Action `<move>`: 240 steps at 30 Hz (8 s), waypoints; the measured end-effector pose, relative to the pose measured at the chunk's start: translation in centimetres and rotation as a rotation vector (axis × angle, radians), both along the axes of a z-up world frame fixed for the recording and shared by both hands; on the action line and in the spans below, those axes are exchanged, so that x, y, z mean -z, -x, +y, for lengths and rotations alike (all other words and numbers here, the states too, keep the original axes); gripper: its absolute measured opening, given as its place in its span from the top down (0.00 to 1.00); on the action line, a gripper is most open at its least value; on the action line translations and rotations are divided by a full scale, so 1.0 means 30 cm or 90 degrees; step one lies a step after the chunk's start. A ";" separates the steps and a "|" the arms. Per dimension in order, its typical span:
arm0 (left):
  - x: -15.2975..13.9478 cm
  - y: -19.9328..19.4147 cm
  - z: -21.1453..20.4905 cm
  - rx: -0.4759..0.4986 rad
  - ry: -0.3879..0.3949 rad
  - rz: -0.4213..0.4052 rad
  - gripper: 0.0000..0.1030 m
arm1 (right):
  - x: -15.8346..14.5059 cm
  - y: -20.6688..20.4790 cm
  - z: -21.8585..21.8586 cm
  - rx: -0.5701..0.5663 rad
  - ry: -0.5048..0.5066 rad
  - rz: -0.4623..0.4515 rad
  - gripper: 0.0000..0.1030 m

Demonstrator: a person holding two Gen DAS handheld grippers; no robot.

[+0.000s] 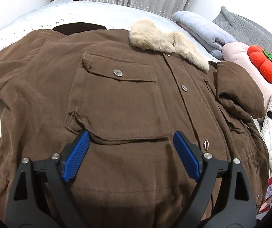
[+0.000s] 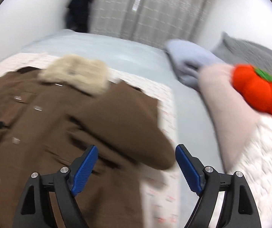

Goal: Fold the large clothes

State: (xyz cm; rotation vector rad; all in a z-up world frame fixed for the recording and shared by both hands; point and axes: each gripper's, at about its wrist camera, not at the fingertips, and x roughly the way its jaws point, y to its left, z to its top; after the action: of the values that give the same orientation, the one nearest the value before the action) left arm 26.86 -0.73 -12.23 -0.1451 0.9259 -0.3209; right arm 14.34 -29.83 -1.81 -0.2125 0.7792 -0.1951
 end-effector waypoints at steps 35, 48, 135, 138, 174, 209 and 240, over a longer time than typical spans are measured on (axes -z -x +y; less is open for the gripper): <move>-0.006 0.015 -0.028 0.005 -0.024 0.006 0.11 | -0.398 0.039 -0.692 0.488 0.118 0.083 0.36; -0.099 0.003 -0.160 0.083 0.023 0.060 0.11 | -0.231 0.226 -0.780 0.374 -0.158 -0.020 0.33; -0.205 -0.291 -0.163 -0.020 0.140 -0.074 0.92 | 0.031 -0.350 -0.427 0.119 -0.385 0.080 0.28; -0.150 -0.344 -0.165 -0.005 0.105 -0.028 0.92 | 0.102 -0.400 -0.434 0.116 -0.415 0.092 0.28; -0.142 -0.148 -0.252 0.117 -0.039 0.002 0.30 | 0.181 -0.285 -0.087 0.086 -0.242 0.112 0.52; -0.082 -0.116 1.155 -0.649 0.200 0.053 0.92 | 0.058 -0.022 0.157 0.073 -0.296 0.101 0.16; -0.079 -0.046 -0.613 0.246 -0.079 0.045 0.55 | 0.028 -0.021 0.006 0.123 -0.383 0.034 0.16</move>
State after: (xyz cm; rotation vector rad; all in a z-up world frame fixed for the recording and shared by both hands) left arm 28.24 -19.12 -9.85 0.1405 1.0409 -0.6170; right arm 14.96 -29.65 -2.64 0.4291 0.8786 -0.1300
